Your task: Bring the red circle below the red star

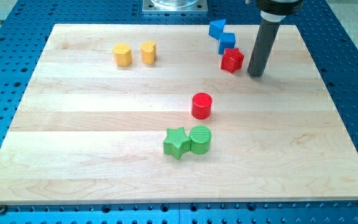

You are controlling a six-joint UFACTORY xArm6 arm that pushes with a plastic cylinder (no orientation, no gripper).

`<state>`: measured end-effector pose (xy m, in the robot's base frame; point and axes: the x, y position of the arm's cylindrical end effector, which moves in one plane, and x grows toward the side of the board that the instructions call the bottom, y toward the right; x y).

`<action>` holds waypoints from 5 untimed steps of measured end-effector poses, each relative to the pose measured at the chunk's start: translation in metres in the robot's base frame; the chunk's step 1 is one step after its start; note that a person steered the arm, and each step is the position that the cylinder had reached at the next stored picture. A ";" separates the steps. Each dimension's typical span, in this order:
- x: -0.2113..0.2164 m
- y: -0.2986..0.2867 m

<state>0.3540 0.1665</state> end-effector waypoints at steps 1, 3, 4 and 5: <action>-0.021 0.008; -0.015 -0.036; 0.046 -0.012; 0.121 -0.054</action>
<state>0.4747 0.1122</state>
